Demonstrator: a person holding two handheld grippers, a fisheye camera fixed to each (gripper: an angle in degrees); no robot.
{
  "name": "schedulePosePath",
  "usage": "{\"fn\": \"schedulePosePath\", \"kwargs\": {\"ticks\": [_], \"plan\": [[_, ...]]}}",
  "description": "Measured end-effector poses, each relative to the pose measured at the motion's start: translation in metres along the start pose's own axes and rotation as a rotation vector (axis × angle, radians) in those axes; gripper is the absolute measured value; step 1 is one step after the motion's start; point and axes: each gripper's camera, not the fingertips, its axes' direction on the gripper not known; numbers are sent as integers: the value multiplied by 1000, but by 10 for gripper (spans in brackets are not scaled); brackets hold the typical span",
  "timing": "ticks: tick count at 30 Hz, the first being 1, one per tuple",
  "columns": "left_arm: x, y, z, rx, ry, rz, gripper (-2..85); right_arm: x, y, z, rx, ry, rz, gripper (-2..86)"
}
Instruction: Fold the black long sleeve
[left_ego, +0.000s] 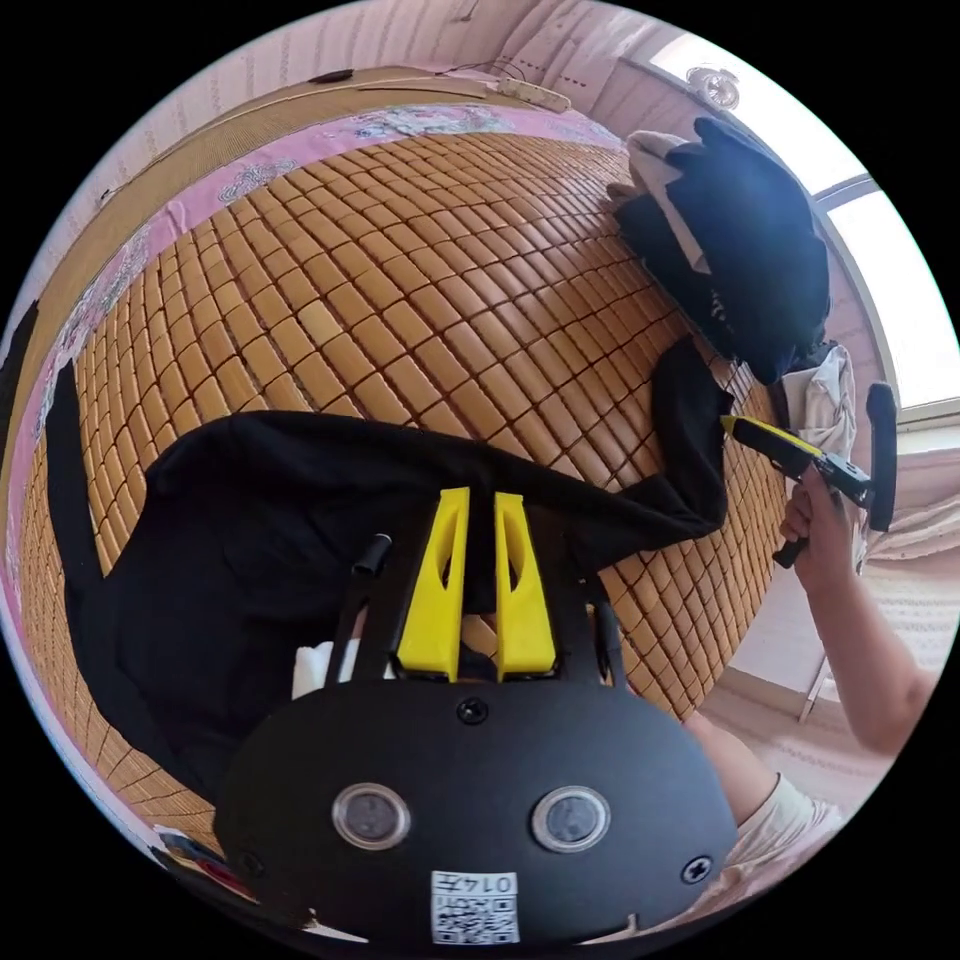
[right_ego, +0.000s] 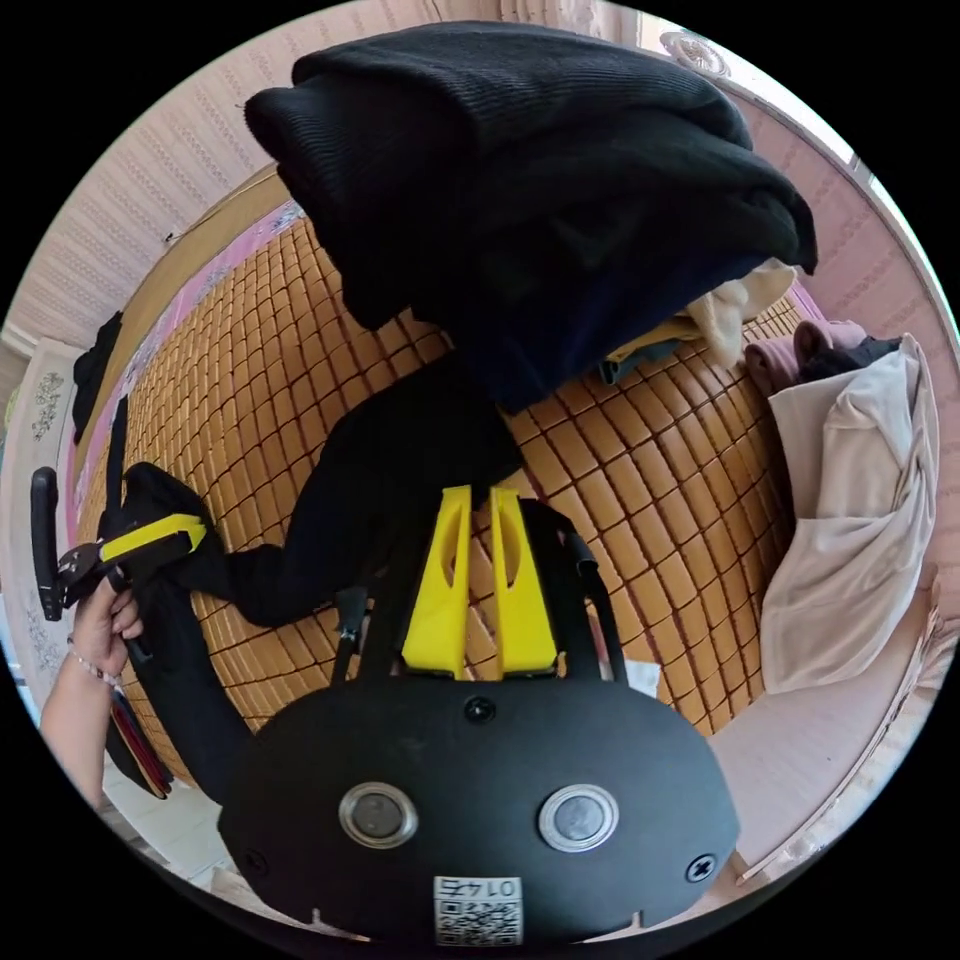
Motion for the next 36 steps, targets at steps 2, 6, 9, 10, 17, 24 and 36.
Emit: {"fn": "schedulePosePath", "kwargs": {"ticks": [2, 6, 9, 10, 17, 24, 36], "plan": [[-3, -2, 1, 5, 29, -15, -1, -1, 3, -2, -13, -13, -34, 2], [-4, 2, -9, 39, 19, -5, -9, 12, 38, -38, -37, -41, -75, -6], [-4, 7, -32, 100, 76, 48, -10, 30, 79, -75, -136, -99, -89, -6], [-2, 8, -40, 118, 98, 84, -10, 37, 91, -90, -161, -144, -85, -6], [7, -17, -34, 160, 89, 148, -10, 86, 57, -99, -117, -280, 79, 22], [-17, -37, 0, 72, 119, -7, -10, 41, 44, -66, -101, -147, -153, 77], [-19, -19, -37, 137, 137, 144, -10, 1, 84, -81, -317, -137, -413, -8]]}}
